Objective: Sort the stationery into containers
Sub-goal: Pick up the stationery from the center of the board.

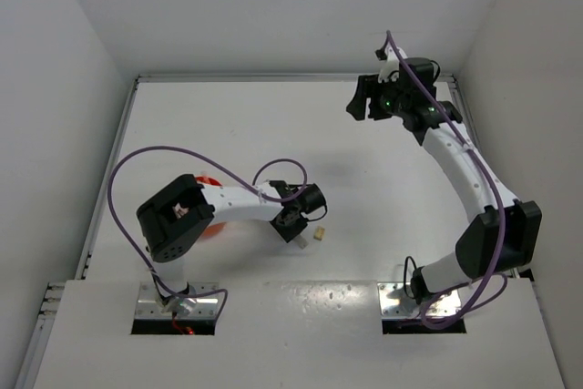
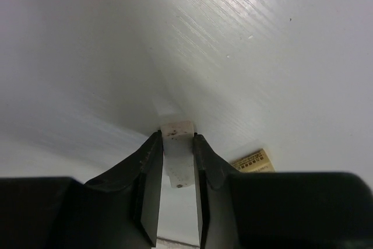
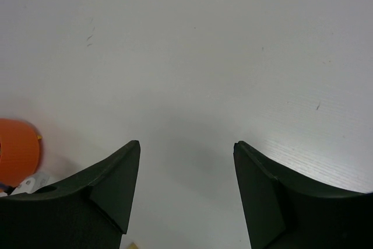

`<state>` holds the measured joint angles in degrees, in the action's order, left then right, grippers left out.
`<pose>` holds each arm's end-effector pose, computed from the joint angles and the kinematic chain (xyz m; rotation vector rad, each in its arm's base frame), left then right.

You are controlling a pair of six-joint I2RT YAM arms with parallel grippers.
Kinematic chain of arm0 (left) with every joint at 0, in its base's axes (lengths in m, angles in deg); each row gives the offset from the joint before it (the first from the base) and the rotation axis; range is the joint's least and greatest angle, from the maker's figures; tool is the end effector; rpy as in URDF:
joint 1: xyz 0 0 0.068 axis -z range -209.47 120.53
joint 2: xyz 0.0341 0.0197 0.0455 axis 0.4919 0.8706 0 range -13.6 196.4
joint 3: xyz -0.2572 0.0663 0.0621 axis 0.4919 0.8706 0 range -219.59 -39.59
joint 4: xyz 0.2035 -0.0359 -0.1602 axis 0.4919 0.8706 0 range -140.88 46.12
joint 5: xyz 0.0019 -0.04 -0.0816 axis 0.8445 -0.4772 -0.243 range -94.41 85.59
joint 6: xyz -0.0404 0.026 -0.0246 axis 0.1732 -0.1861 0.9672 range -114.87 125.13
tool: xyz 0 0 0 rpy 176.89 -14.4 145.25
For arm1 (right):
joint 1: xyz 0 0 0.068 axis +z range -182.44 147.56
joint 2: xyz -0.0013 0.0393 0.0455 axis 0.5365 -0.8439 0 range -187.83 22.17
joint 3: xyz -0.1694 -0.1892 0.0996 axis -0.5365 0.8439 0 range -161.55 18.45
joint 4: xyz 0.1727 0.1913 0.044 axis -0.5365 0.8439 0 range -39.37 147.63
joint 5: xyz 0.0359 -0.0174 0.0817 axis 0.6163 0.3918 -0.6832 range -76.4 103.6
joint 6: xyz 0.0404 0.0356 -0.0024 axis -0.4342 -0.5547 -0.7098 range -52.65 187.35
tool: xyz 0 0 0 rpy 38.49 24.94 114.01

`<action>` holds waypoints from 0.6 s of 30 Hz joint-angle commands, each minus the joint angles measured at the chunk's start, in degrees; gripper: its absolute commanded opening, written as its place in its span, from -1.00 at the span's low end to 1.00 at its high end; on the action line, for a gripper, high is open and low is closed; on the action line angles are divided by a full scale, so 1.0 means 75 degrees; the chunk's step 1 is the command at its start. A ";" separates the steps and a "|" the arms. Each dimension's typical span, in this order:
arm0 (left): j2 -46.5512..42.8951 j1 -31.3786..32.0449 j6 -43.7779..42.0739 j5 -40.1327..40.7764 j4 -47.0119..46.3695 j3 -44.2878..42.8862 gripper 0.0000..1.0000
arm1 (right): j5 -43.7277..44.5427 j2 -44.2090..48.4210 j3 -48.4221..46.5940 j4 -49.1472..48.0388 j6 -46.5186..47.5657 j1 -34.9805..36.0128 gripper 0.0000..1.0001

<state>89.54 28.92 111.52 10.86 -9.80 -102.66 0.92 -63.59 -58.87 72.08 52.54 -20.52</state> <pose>0.1773 -0.2699 0.1517 -1.1874 2.5940 -0.1681 0.3368 0.0790 0.3460 -0.0828 2.1183 0.5116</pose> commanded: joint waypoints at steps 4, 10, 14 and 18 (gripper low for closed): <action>-0.0132 0.0065 -0.0930 0.0821 0.0919 -0.1151 -0.62 | -0.0323 0.0301 0.0079 -0.0306 -0.0170 -0.0160 0.32; -0.1491 0.0148 -0.2172 0.4171 0.3122 -0.2700 -0.94 | -0.0885 0.0301 0.0324 -0.0574 0.0017 -0.0230 -0.88; -0.2838 -0.0459 -0.2255 0.5986 0.4236 -0.2199 -0.94 | -0.1225 0.0453 0.0582 -0.0832 0.0274 -0.0230 -0.36; -0.4256 -0.1431 -0.3236 0.7124 0.4216 -0.1683 -0.94 | -0.1577 0.0454 0.0676 -0.0996 0.0357 -0.0230 0.09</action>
<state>62.06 21.97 93.73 51.05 16.76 -118.09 -7.21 -62.50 -54.24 68.63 54.14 -21.92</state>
